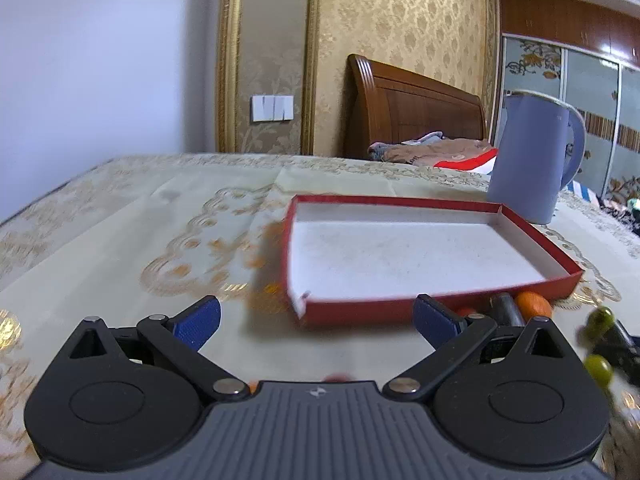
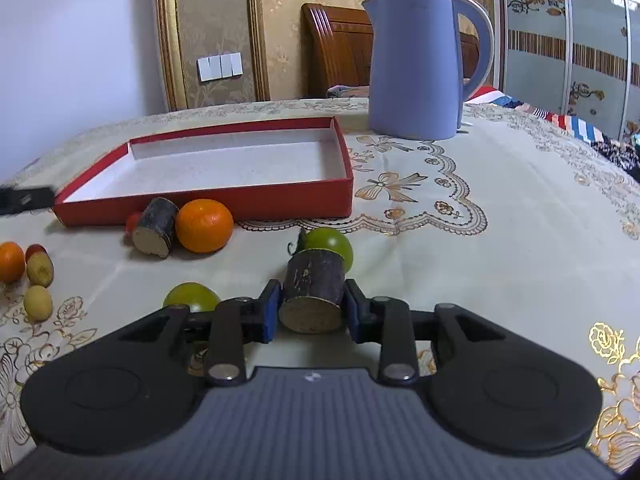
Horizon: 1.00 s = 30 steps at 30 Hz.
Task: Organize fruits
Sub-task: 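Grasp the dark wooden cylinder with the right gripper, then grasp the orange with the left gripper while the right gripper holds the cylinder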
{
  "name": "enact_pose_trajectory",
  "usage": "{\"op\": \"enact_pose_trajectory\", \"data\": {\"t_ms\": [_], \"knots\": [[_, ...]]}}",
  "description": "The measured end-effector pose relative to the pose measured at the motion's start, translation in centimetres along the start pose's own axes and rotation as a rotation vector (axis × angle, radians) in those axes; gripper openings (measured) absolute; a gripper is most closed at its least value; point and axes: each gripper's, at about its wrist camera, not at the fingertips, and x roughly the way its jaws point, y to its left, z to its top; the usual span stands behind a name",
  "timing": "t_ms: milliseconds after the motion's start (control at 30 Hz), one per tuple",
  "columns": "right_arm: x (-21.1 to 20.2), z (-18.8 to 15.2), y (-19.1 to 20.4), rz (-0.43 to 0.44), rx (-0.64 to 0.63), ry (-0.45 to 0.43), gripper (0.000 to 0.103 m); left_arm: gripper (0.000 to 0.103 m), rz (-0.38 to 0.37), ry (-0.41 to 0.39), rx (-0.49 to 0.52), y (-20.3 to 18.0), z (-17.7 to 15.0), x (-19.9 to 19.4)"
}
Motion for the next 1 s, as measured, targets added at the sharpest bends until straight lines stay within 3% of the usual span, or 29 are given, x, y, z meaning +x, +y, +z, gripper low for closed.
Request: {"op": "enact_pose_trajectory", "data": {"t_ms": [200, 300, 400, 567, 667, 800, 1000], "knots": [[0.0, 0.0, -0.2, 0.008, 0.013, -0.002, 0.031, 0.103, -0.044, 0.063, -0.125, 2.4, -1.7, -1.8], [0.0, 0.0, -0.2, 0.009, 0.014, -0.002, 0.031, 0.103, -0.087, 0.052, -0.109, 1.7, -2.2, -2.9], [0.0, 0.0, -0.2, 0.01, 0.016, -0.002, 0.031, 0.103, 0.027, 0.001, -0.055, 0.8, -2.6, -3.7], [-0.1, 0.0, -0.3, 0.014, 0.023, -0.004, 0.031, 0.103, 0.124, 0.018, -0.036, 2.0, -2.1, -2.9], [-0.1, 0.0, -0.3, 0.011, 0.018, -0.003, 0.031, 0.103, 0.125, 0.088, -0.011, 2.8, -2.2, -1.7], [-0.1, 0.0, -0.3, 0.01, 0.017, -0.003, 0.031, 0.103, 0.073, 0.157, -0.039, 3.8, -2.6, -0.6], [-0.1, 0.0, -0.3, 0.01, 0.016, -0.003, 0.031, 0.102, 0.108, 0.165, -0.008, 3.4, -2.6, 0.0]]}}
